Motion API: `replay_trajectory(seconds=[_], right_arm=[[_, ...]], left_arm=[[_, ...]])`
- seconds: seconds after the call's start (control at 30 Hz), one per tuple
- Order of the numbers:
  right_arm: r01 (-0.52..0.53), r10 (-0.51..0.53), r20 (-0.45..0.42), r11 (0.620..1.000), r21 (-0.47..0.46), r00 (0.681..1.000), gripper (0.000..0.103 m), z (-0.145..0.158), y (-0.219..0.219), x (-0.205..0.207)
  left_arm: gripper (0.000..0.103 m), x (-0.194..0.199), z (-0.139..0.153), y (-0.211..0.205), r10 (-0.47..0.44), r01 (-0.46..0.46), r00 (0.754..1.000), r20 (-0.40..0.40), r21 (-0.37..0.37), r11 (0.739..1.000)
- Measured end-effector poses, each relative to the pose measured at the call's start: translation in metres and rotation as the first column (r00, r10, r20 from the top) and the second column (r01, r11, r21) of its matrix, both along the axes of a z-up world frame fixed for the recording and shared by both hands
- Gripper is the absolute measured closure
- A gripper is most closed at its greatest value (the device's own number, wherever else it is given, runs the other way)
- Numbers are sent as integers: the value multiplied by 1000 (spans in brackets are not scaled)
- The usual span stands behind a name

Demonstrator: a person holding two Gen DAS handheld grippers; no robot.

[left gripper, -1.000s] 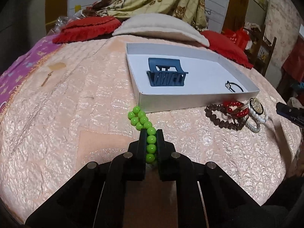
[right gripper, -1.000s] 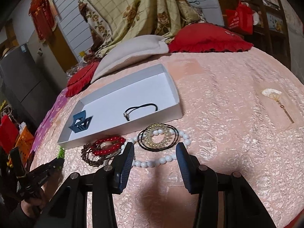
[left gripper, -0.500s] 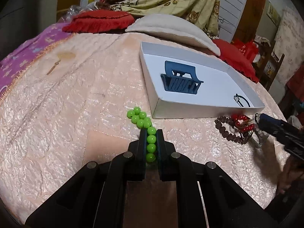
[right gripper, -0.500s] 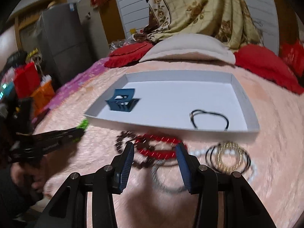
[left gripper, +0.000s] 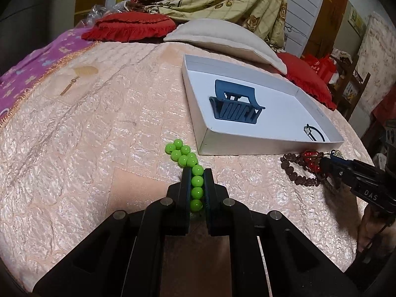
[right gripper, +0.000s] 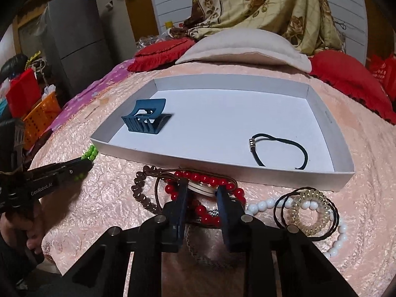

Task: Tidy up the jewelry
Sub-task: 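Hold the green beads with the left tool while the right tool grasps the black-and-gold bracelet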

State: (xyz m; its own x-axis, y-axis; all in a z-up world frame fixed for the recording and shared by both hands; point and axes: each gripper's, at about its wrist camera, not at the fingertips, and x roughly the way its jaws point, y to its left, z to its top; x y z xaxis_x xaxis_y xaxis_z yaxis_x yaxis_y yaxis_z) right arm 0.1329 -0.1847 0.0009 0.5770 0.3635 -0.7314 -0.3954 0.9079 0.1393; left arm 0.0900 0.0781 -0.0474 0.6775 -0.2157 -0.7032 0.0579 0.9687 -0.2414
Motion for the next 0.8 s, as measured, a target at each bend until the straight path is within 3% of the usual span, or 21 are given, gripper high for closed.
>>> replay_trajectory(seconds=[0.2, 0.4, 0.63, 0.8], right_arm=[[22, -26, 22, 989, 143, 999, 81, 21, -22, -16], [73, -91, 42, 946, 317, 995, 81, 46, -65, -40], [247, -304, 137, 912, 326, 943, 81, 73, -116, -68], [284, -351, 149, 895, 343, 925, 81, 80, -130, -75]], left_arm=[[95, 0, 0, -2, 2, -2, 1000, 2, 18, 1000], [95, 0, 1, -6, 4, -5, 1000, 5, 48, 999], [95, 0, 0, -7, 6, -6, 1000, 5, 65, 998], [95, -1, 1, -14, 14, -15, 1000, 9, 124, 992]])
